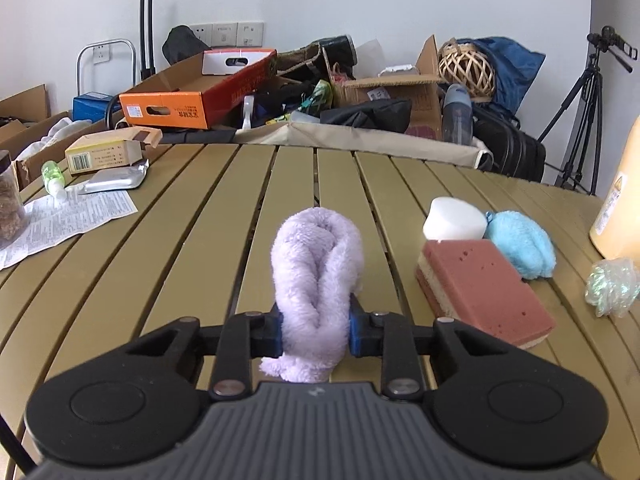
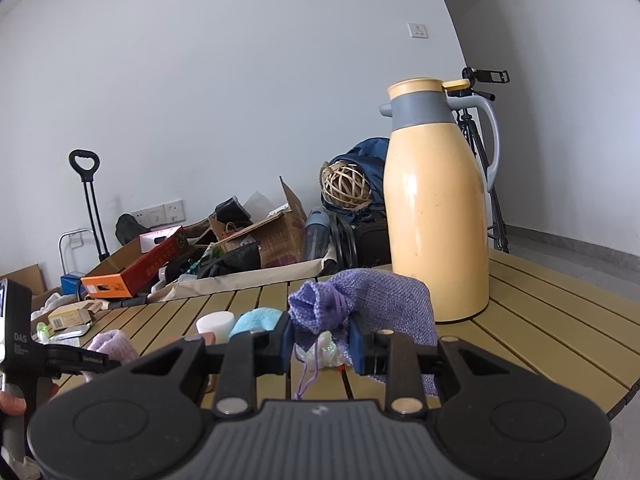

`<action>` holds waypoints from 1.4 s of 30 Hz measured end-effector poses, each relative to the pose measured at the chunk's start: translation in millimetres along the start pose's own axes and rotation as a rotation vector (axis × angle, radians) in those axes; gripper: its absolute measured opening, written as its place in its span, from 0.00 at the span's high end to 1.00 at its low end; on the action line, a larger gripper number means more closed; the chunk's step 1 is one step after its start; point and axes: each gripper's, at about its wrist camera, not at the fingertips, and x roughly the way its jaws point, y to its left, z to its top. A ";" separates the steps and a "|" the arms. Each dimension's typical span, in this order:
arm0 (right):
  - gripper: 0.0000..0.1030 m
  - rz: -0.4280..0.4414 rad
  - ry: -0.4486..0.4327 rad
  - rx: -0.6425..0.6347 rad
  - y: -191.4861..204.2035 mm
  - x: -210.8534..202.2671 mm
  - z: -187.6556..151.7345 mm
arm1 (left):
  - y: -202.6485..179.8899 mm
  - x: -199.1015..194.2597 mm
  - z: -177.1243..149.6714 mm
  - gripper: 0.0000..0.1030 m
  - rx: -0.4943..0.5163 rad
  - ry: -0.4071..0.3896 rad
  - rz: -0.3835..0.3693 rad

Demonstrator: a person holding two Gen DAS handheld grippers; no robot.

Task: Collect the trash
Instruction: 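Carry the wristband and purple cloth bag in both tools down over the black bin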

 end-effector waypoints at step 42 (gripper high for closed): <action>0.74 0.171 -0.011 -0.068 46.0 -121.0 -22.2 | -15.6 -214.7 -84.5 0.73 0.045 -0.161 -0.205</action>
